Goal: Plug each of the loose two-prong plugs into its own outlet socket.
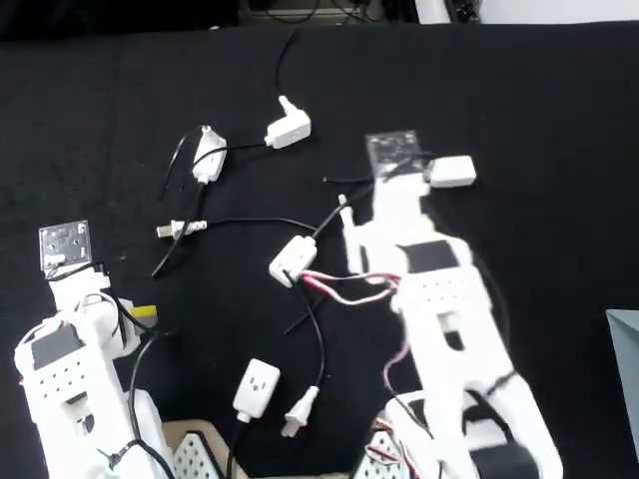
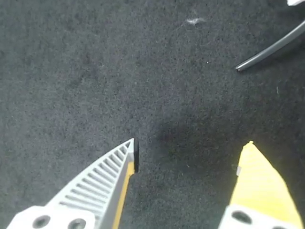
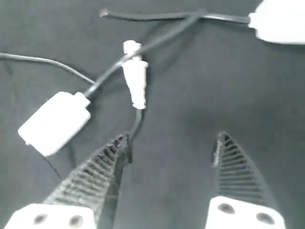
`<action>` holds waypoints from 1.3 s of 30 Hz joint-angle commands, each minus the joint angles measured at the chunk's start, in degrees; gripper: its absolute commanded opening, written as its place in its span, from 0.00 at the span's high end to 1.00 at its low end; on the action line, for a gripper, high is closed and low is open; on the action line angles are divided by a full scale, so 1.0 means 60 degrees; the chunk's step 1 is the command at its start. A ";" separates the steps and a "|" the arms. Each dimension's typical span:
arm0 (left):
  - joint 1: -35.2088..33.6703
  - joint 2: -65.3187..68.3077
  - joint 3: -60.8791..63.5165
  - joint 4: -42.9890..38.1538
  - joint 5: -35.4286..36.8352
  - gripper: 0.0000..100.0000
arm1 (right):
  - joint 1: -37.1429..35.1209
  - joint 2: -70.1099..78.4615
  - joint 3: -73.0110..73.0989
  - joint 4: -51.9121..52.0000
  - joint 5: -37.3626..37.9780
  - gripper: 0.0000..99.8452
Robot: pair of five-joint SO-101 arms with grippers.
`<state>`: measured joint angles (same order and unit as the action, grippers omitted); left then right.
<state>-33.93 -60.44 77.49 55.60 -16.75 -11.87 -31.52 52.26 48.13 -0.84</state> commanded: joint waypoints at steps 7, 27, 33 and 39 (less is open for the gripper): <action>-0.0037 -0.0117 -0.0022 -0.0161 0.0044 0.66 | -0.0454 0.2835 -0.0418 -0.2828 0.0059 0.73; -0.0037 -0.0117 -0.0022 -0.0161 0.0044 0.66 | 0.0513 0.4022 -0.1253 -0.1861 0.0132 0.99; -0.0037 -0.0117 -0.0022 -0.0161 0.0044 0.66 | 0.1348 0.1385 -0.0095 -0.0674 0.0542 0.99; -0.0037 -0.0117 -0.0022 -0.0161 0.0044 0.66 | 0.1832 -0.0579 0.0081 0.1055 -0.1538 0.98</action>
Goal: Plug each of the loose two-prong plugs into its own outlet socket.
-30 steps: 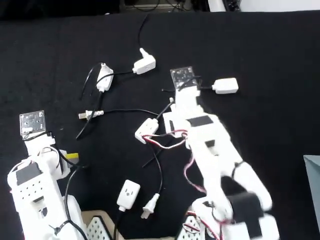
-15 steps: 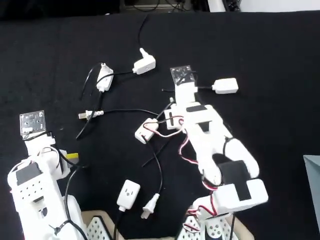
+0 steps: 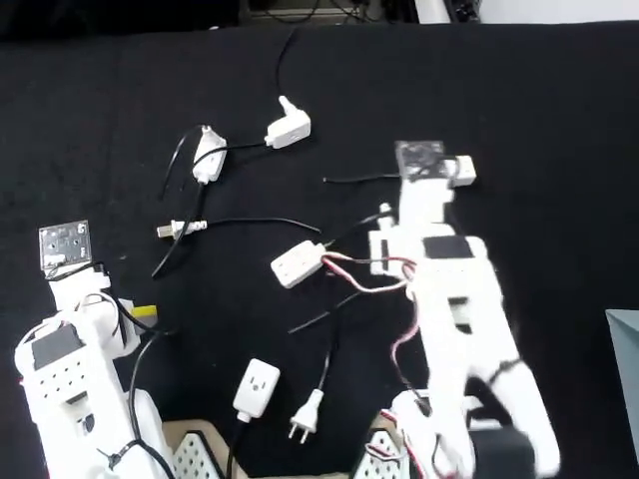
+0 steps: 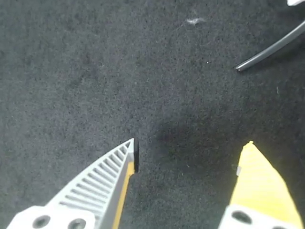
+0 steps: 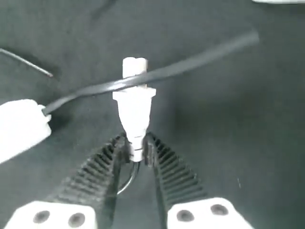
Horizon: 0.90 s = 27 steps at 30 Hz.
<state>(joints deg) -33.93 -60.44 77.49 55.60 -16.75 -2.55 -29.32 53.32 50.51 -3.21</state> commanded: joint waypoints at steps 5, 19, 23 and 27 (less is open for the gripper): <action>-0.0037 -0.0117 -0.0022 -0.0161 0.0044 0.66 | 0.0293 -0.1692 -0.0359 0.1538 -0.3634 0.98; -0.0037 -0.0117 -0.0022 -0.0147 0.0044 0.66 | 0.0220 -0.1780 -0.0315 0.1333 -0.5905 0.97; -0.0037 -0.0117 -0.0022 -0.0147 0.0044 0.66 | 0.0220 -0.1780 -0.0315 0.1348 -0.5905 0.81; -0.0037 -0.0117 -0.0022 -0.0147 0.0044 0.66 | -0.0264 -0.1810 -0.0359 0.1641 -0.5875 0.66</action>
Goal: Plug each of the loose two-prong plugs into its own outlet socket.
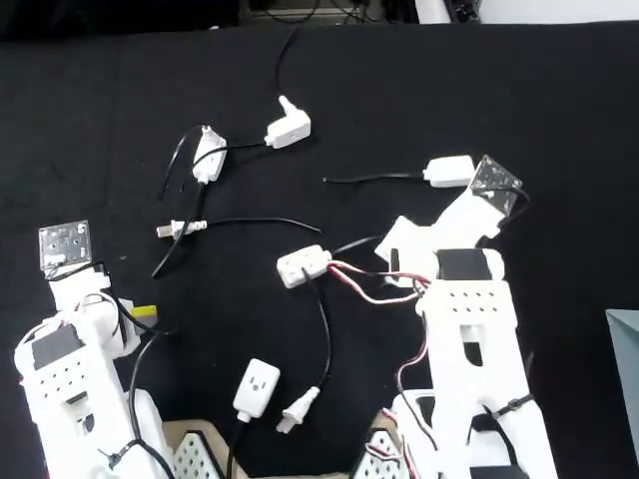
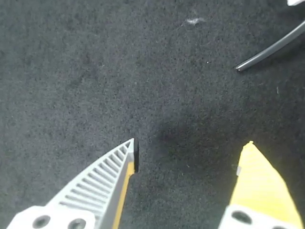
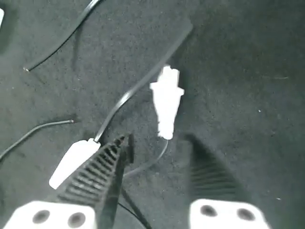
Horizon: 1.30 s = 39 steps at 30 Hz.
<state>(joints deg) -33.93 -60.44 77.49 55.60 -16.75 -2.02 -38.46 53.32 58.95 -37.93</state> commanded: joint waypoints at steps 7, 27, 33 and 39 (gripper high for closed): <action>-0.0037 -0.0117 0.0051 -0.0161 0.0029 0.66 | -0.1143 -0.0315 -0.0359 0.1495 0.2535 0.69; -0.0037 -0.0117 0.0125 -0.0293 0.0029 0.66 | 0.1070 -0.0242 0.0476 0.0044 1.6718 0.81; -0.0037 -0.0117 0.0125 -0.0293 0.0029 0.66 | 0.1040 -0.0227 0.0725 -0.0278 1.7758 0.82; -0.0037 -0.0117 0.0125 -0.0293 0.0029 0.66 | 0.1040 -0.0242 0.0667 -0.0425 1.9766 0.82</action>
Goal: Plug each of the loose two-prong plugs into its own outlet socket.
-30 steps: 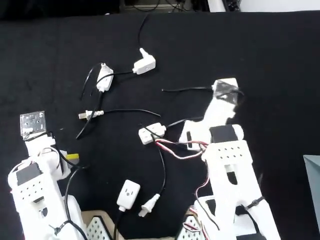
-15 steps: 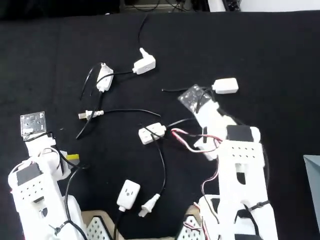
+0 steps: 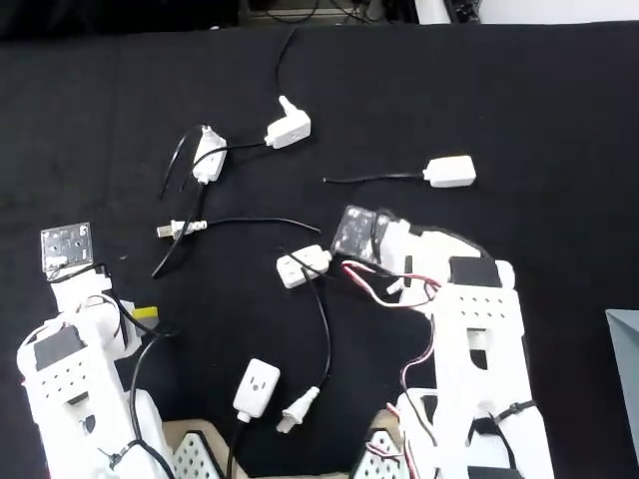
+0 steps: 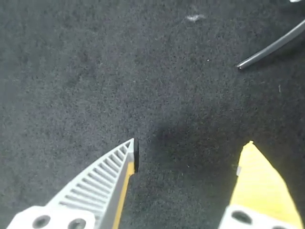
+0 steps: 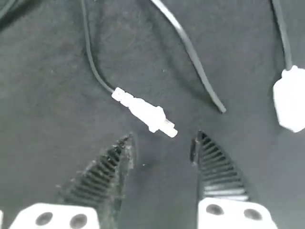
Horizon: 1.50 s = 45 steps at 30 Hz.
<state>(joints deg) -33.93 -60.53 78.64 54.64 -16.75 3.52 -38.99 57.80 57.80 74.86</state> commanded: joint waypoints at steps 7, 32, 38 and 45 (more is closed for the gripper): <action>-0.0037 -0.0103 -0.0066 -0.0132 0.0029 0.66 | -0.0220 0.0007 -0.0227 -0.0293 0.1495 0.82; -0.0037 -0.0103 -0.0066 -0.0132 0.0029 0.66 | -0.0894 0.3758 -0.2879 0.1802 0.3121 0.81; -0.0037 -0.0103 -0.0066 -0.0132 0.0029 0.66 | -0.0879 0.3758 -0.2088 0.0689 0.3136 0.81; -0.0037 -0.0103 -0.0066 -0.0132 0.0029 0.66 | -0.0733 0.3758 -0.1722 0.0557 0.3136 0.82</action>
<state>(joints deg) -33.93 -60.53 78.64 54.64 -16.75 -0.97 -16.57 47.43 62.02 93.14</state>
